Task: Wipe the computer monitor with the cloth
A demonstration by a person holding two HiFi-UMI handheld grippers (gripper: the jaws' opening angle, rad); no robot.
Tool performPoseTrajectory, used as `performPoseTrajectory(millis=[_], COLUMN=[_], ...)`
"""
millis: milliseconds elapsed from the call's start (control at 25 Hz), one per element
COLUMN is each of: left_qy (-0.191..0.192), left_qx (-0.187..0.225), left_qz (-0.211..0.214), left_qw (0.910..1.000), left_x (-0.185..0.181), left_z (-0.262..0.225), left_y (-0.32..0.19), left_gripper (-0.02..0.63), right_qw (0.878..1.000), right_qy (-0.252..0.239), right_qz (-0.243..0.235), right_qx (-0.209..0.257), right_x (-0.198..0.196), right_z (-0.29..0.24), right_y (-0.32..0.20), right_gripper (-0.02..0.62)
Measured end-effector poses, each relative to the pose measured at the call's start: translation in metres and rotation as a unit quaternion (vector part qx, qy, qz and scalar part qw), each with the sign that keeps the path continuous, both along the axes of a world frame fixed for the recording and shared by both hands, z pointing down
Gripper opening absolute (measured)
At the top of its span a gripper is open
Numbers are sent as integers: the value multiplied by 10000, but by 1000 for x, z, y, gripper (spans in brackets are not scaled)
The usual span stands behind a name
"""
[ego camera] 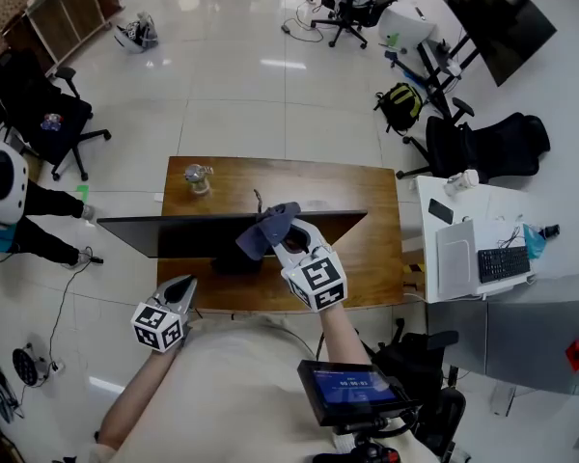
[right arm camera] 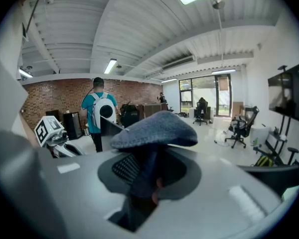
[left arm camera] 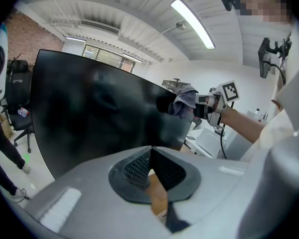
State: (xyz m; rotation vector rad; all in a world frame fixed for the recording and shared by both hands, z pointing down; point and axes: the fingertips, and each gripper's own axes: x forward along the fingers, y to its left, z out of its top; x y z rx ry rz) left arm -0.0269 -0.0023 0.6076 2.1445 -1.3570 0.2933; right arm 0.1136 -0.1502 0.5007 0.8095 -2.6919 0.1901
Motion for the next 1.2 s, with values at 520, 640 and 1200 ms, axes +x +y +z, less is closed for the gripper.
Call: performPoseTrajectory(millis=[520,640,1200], left_qy=[-17,-26,-2], left_qx=[-1,-4,-71], left_qz=[-33,-9,10], left_qw=[10000,10000,10000], left_x=[3,4,6], left_z=[0,1,4], left_y=[4,5,8], left_gripper=[0,0,0], right_qw=[9993,9990,9947], right_qy=[-66,-44,107], right_qz=[331,422,1015], right_qx=[-130,-127,-85], right_x=[38,46,102], right_z=[0,0,2], right_y=[-12,-14,-35], right_gripper=[86,86,87])
